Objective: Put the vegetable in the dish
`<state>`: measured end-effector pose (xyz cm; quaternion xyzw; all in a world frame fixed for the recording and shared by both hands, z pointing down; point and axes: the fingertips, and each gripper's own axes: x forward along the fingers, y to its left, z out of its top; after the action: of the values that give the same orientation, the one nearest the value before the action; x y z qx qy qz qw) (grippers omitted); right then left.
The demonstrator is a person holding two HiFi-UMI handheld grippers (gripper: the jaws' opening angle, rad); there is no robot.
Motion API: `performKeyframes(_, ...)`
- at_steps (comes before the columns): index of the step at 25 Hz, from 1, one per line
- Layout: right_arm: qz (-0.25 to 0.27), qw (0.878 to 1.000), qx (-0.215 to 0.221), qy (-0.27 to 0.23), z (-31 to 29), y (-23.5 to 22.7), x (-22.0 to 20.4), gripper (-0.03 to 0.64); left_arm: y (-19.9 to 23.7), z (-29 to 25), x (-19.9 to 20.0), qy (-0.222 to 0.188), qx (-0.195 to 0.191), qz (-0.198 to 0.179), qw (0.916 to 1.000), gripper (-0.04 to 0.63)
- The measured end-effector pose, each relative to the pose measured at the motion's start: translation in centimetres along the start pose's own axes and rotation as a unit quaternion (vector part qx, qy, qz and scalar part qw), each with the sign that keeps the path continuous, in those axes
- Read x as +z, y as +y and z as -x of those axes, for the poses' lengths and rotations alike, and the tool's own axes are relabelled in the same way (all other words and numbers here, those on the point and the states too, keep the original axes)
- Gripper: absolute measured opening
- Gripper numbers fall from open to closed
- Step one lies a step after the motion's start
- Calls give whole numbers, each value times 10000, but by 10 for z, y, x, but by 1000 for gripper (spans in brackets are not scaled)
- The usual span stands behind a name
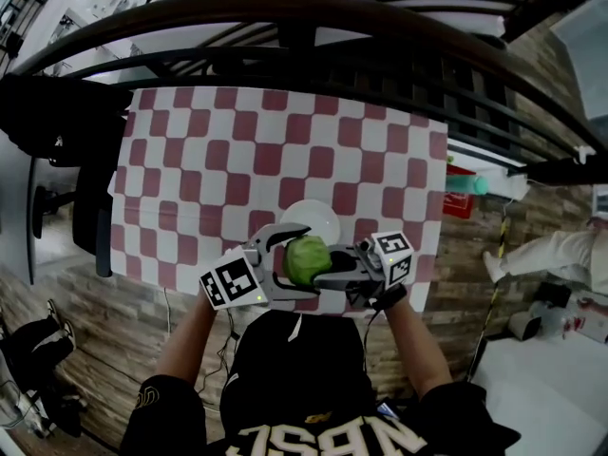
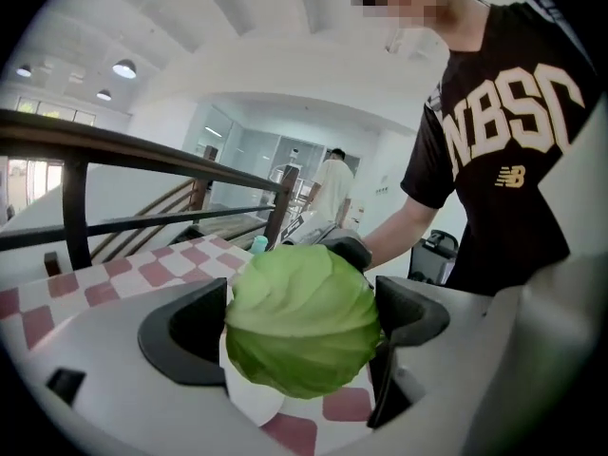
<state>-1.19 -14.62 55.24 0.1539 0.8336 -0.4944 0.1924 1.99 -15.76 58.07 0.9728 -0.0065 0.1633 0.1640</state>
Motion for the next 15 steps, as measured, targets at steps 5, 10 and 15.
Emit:
performKeyframes(5,-325,9977,-543,229,6,-18,-2,136,9,1,-11,70,126,423,9990,505)
performKeyframes(10,28,9829,-1677,762,42,-36,-2,190,19,6,-24,477,385,549,9966,505)
performKeyframes(15,1017,9311,-3417,766,94,-63,23,189,40,2,-50,1233,961,663,9855,504)
